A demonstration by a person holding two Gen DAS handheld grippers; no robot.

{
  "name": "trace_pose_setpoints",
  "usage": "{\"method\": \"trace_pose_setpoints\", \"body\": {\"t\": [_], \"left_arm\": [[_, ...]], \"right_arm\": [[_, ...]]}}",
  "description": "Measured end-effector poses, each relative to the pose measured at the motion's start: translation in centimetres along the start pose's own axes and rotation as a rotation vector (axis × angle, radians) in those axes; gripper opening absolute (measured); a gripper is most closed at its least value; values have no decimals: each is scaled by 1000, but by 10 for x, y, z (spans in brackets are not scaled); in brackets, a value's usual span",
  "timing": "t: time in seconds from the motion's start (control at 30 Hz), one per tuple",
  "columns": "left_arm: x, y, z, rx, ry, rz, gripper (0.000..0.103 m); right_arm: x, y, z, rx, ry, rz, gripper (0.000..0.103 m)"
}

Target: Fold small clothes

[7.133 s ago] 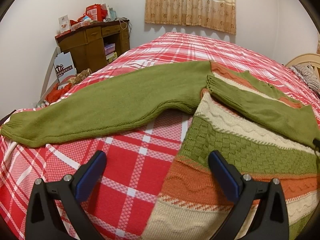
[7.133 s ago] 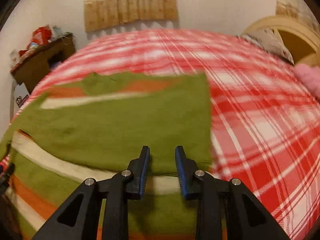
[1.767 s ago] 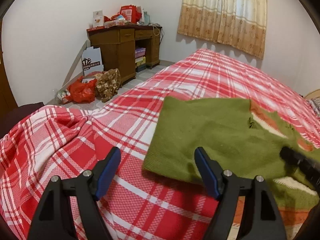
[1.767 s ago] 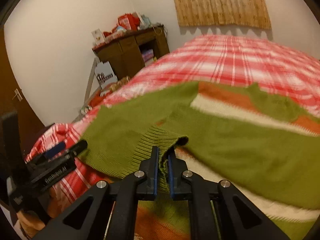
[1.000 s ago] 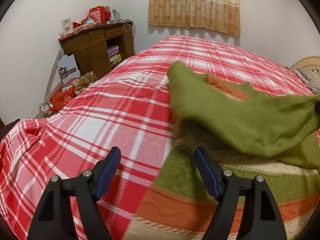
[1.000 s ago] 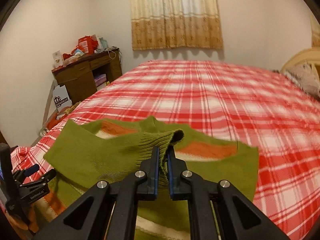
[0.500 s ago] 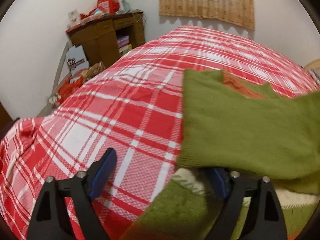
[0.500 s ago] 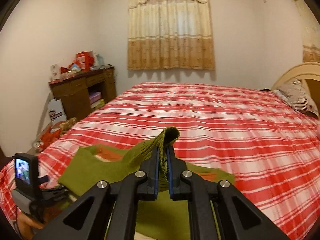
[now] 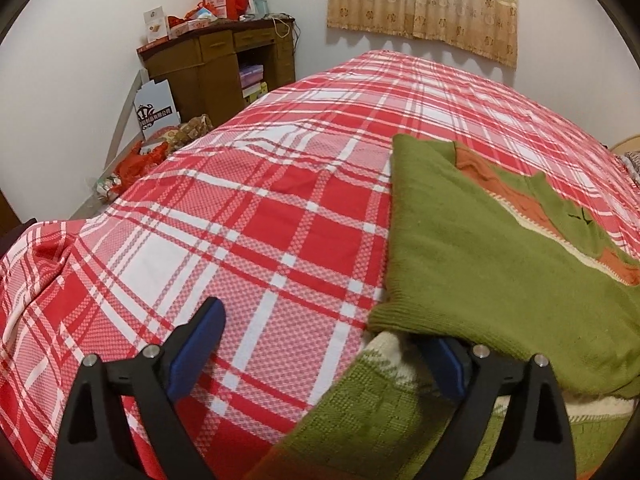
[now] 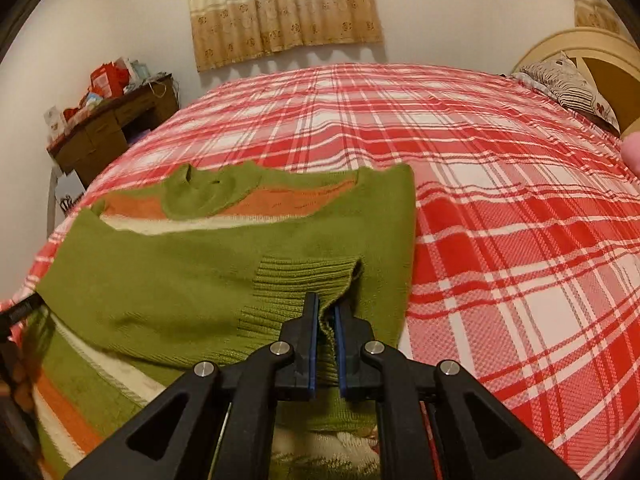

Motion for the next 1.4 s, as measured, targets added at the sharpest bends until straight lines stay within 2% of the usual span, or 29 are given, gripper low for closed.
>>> {"method": "trace_pose_setpoints", "body": {"t": [0.13, 0.27, 0.33, 0.43, 0.47, 0.6, 0.73, 0.83, 0.9, 0.97, 1.07, 1.17, 1.33, 1.4], "left_arm": [[1, -1, 0, -2, -8, -2, 97], [2, -1, 1, -3, -19, -1, 99], [2, -2, 1, -5, -27, -3, 99], [5, -6, -6, -15, -37, -4, 99], [5, -9, -9, -21, -40, 4, 99], [6, -19, -26, -55, -45, 36, 99], [4, -10, -51, -167, -8, 41, 99], [-13, 10, -52, -180, 32, 97, 99], [-27, 18, -48, -189, 72, 153, 99], [-39, 22, -34, -164, 97, 192, 99], [-48, 19, -7, -84, 127, 224, 99], [-47, 18, -5, -89, 118, 218, 99], [-47, 17, -4, -84, 112, 219, 99], [-47, 18, -3, -85, 114, 221, 100]], "right_arm": [[-5, -2, -3, 16, 17, 23, 7], [-28, -5, -15, 24, 79, 123, 7], [-38, -7, -26, 10, 48, 157, 8], [-51, -9, -47, -50, -45, 187, 8], [-50, -8, -51, -62, -39, 185, 8], [-27, -1, -58, -72, 16, 107, 8], [12, 12, -48, -96, 28, -15, 8], [29, 20, -22, -43, 36, -63, 8], [28, 18, -4, 1, 9, -77, 8], [20, 10, 15, 47, -50, -88, 8], [-1, 11, 13, 41, 47, 15, 8], [-11, 11, 13, 41, 96, 67, 8], [-11, 11, 10, 30, 71, 51, 8], [-2, 10, 5, 10, 17, 36, 8]]}}
Point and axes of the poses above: each gripper's, at about its wrist camera, not at the fingertips, and z roughly the way its jaws point, x to its left, y to its top, the point moved 1 cm from there along z, roughly the way its jaws point, and after that the axes turned 7 degrees about z, right-handed, at the moved point
